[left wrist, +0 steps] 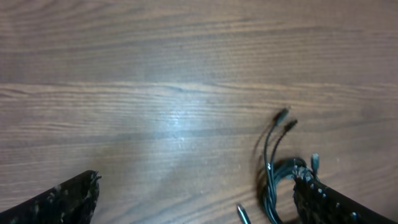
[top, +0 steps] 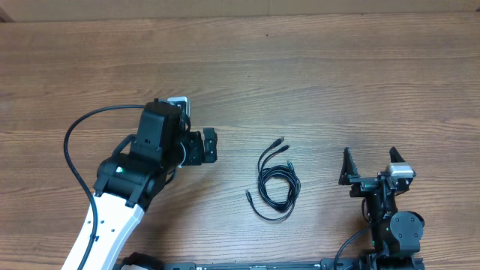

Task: Untangle cables
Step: 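Move the left gripper forward and right toward the black cable bundle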

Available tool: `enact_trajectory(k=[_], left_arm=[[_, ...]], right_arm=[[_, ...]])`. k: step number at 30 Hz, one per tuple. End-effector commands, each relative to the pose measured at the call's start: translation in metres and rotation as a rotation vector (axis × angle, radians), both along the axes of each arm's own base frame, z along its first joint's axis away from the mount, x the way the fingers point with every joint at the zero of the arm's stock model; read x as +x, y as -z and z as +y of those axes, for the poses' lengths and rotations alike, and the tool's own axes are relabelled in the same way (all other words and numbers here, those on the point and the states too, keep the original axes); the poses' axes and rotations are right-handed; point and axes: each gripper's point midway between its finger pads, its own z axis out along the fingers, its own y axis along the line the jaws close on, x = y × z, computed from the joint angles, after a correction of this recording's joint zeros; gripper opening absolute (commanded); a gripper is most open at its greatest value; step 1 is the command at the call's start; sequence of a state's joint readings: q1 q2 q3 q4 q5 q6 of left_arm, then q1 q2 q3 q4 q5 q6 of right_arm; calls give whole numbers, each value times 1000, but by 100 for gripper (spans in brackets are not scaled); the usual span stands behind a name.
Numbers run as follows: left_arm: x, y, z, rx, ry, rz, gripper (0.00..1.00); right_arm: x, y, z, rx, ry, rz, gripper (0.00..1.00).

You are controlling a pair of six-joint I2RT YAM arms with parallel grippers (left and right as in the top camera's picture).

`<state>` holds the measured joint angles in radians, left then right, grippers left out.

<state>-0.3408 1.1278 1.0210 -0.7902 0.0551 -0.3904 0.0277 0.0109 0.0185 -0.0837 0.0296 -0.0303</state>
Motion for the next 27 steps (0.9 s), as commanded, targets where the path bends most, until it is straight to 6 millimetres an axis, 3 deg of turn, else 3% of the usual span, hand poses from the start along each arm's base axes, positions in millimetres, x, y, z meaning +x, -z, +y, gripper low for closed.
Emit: enact_trajectory(k=[1,5,8,16,27], left_arm=[[12,-11,-8,-27,2,-40,100],[12,-14,-36,-123,103,-38,100],[7,0,-47,-86,127,6,100],[-4,35,-44,-5,28,142,98],[-11,39,-46,9,15,173,95]], right_arm=[[0,3,2,-5,-9,1,100],[0,3,2,-5,-9,1,100],[0,3,2,-5,-10,2,100],[0,3,2,-5,-10,1,100],[0,3,2,-5,-9,2,100]])
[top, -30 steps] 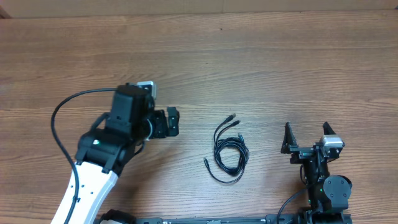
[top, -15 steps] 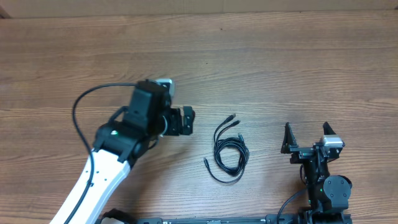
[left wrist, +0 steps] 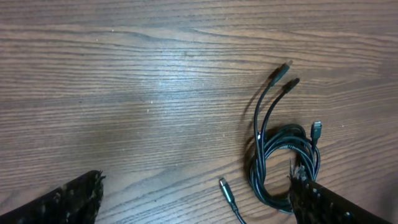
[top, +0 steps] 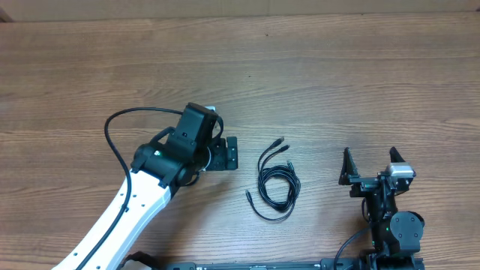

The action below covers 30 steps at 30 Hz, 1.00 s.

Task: Untangle cables
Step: 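Move the left gripper forward and right toward the black cable bundle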

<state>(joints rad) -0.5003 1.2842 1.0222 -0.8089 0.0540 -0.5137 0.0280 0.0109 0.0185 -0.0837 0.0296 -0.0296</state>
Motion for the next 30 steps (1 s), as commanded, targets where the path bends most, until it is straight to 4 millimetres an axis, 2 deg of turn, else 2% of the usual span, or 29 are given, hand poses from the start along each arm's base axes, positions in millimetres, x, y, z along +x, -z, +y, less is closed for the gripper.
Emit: enact_trajectory(k=[1,7,9,30], left_arm=[[5,-10,0,1,-41,-19,95],[6,-23,1,5,-45,-26,95],[7,-25,-2,-11,-39,-27,99],[16,-31,-7,-77,-122,-42,100]], right_arm=[[0,3,2,-5,-9,2,100],[0,3,2,-5,-9,1,100],[0,3,2,-5,-9,1,100],[0,3,2,-5,-9,2,100]])
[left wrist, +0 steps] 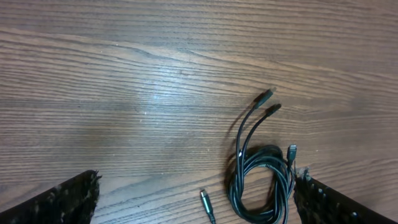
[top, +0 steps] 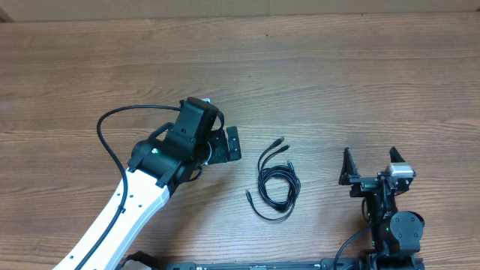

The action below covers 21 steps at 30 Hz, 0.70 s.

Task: Untangle cables
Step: 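Move the left gripper forward and right toward the black cable bundle, then lower the left gripper onto the cable bundle and close on it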

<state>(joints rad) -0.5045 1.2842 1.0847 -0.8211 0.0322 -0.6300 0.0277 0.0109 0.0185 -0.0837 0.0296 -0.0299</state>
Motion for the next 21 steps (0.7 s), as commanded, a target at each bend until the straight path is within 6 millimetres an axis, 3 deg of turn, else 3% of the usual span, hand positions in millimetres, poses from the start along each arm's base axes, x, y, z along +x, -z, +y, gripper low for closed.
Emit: enact_trajectory(k=[1,7,12,21], left_arm=[[6,-9,-4,-20,-15,-24,100],[12,-13,-7,-33,-21,-52,100],[12,-16,-25,-81,28,-63,95],[1,24,-52,-14,106,42,87]], right_arm=[[0,3,2,-5,-9,1,100],[0,3,2,-5,-10,2,100],[0,3,2,-5,-9,2,100],[0,3,2,-5,-9,1,100]])
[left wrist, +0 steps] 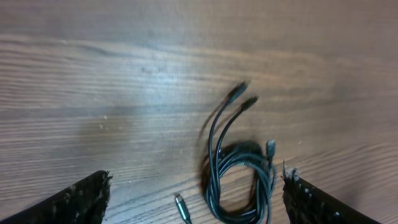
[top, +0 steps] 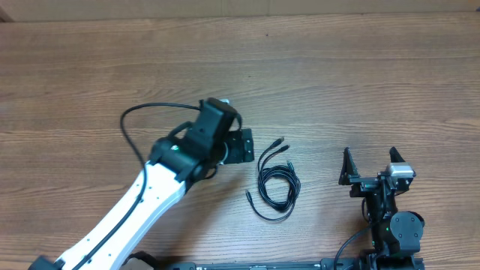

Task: Untangle cables
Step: 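Lower the left gripper onto the cable bundle and close on it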

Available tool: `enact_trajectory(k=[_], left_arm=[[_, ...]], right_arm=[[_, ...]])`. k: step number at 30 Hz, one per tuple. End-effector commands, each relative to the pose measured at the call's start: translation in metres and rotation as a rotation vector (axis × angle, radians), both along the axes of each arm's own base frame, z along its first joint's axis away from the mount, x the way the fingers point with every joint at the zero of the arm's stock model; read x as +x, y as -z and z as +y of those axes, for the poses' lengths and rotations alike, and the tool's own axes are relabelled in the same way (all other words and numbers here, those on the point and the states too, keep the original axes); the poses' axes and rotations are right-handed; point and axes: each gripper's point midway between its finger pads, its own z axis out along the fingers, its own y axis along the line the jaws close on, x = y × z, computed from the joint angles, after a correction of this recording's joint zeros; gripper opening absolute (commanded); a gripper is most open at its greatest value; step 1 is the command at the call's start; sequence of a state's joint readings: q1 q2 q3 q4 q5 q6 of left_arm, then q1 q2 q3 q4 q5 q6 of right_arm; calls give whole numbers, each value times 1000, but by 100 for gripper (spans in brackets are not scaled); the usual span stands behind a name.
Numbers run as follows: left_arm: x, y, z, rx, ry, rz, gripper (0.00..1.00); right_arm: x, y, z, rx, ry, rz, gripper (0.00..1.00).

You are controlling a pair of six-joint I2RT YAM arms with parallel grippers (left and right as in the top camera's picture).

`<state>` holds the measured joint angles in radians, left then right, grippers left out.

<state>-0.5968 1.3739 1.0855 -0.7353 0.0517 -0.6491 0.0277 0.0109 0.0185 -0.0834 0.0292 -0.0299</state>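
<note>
A bundle of thin black cables (top: 275,185) lies coiled on the wooden table, with two plug ends pointing up and right and one loose plug end at the lower left. In the left wrist view the cable bundle (left wrist: 239,168) sits between the spread fingertips. My left gripper (top: 244,145) hovers open just left of the bundle's upper plugs; nothing is between its fingers (left wrist: 81,198). My right gripper (top: 369,166) stands open near the right front edge, well apart from the cables.
The wooden table (top: 337,75) stretches bare behind and to both sides of the cables. The left arm's own black lead (top: 142,112) loops above its white forearm.
My left gripper has moved a little to the right, closer to the cable bundle, still open. The cables and the right arm have not moved.
At first my left gripper hung open far left of the cables. Then it stood nearer, a short way from the bundle. Then slightly higher on the table. Now it sits right beside the plug ends. The cables lay untouched throughout.
</note>
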Motion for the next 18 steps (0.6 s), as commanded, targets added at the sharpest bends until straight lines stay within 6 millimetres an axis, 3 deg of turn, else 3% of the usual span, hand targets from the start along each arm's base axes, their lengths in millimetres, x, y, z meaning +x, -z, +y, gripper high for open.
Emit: enact_trajectory(k=[1,10,18], left_arm=[[0,13,-12,20,25,37,87],[-5,44,-17,111,46,92,86],[3,39,-35,67,71,38,84]], right_arm=[[0,3,2,-5,-9,2,100],[0,3,2,-5,-9,2,100],[0,3,2,-5,-9,2,100]])
